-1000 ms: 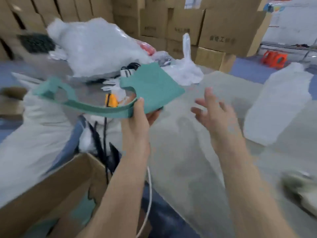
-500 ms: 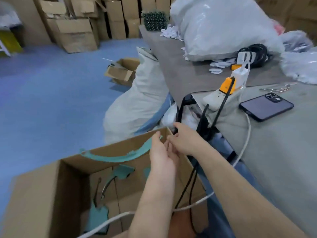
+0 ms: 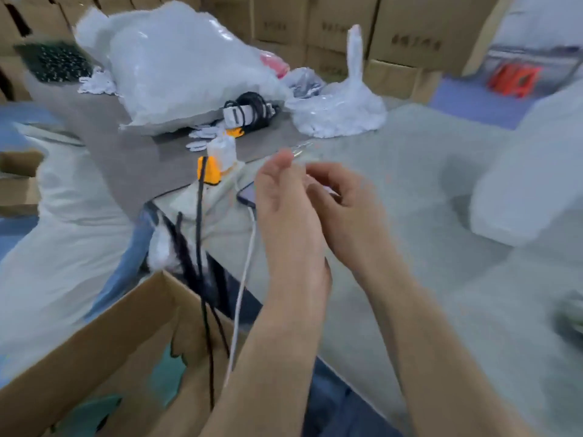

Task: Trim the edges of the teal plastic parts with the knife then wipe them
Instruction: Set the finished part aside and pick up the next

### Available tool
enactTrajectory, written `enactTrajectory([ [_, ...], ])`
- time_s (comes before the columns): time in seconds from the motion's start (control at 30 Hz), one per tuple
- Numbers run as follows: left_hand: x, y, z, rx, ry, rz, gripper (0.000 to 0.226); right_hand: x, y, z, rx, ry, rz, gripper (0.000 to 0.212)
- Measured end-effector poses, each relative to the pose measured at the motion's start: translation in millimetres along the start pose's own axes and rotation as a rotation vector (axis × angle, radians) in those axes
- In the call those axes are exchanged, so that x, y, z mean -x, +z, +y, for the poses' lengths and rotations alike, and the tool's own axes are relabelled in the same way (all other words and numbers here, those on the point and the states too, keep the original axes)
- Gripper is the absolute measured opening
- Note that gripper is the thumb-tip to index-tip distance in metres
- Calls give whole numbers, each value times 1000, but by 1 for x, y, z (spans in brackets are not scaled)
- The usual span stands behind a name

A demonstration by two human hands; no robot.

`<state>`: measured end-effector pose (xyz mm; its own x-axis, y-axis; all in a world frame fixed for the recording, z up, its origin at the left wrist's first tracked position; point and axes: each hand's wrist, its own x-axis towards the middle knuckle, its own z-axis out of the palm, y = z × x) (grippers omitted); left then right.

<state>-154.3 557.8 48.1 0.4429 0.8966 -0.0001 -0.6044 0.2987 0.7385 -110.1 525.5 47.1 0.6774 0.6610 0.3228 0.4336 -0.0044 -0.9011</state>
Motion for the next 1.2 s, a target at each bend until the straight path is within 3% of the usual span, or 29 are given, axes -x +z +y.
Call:
enactTrajectory([
  [0.13, 44, 77, -47, -104, -115, -339, 22, 28, -101, 5, -7, 58, 361, 17],
  [0.23, 82, 117, -88, -193, -258, -488, 21, 61, -165, 20, 63, 151, 578, 16],
  [0.33, 114, 143, -131, -283, -369, -535, 21, 96, -228, 45, 271, 301, 811, 20],
  [0.43, 130, 162, -170, -380, -364, -527, 26, 137, -286, 70, 544, 501, 1009, 26],
  [0.5, 138, 171, -195, -538, -257, -599, 32, 159, -314, 90, 634, 642, 1009, 31],
  [0.6, 143, 182, -229, -750, -115, -771, 35, 162, -327, 121, 667, 720, 857, 38],
  [0.73, 129, 194, -253, -827, -156, -668, 32, 130, -321, 149, 667, 661, 685, 56],
  [0.83, 124, 193, -245, -702, 117, -623, 22, 104, -326, 165, 772, 705, 618, 49],
  [0.9, 119, 194, -229, -601, 386, -587, 21, 89, -328, 165, 783, 766, 679, 39],
  [0.97, 106, 197, -219, -578, 610, -463, 28, 70, -326, 150, 566, 650, 932, 42],
  [1.03, 86, 201, -214, -604, 675, -315, 47, 39, -323, 116, 232, 326, 1145, 43],
  [1.1, 67, 203, -215, -697, 603, -256, 70, -1, -316, 72, 68, 18, 1135, 33],
  [1.2, 53, 205, -222, -824, 430, -255, 94, -57, -291, 24, 192, -163, 936, 25],
])
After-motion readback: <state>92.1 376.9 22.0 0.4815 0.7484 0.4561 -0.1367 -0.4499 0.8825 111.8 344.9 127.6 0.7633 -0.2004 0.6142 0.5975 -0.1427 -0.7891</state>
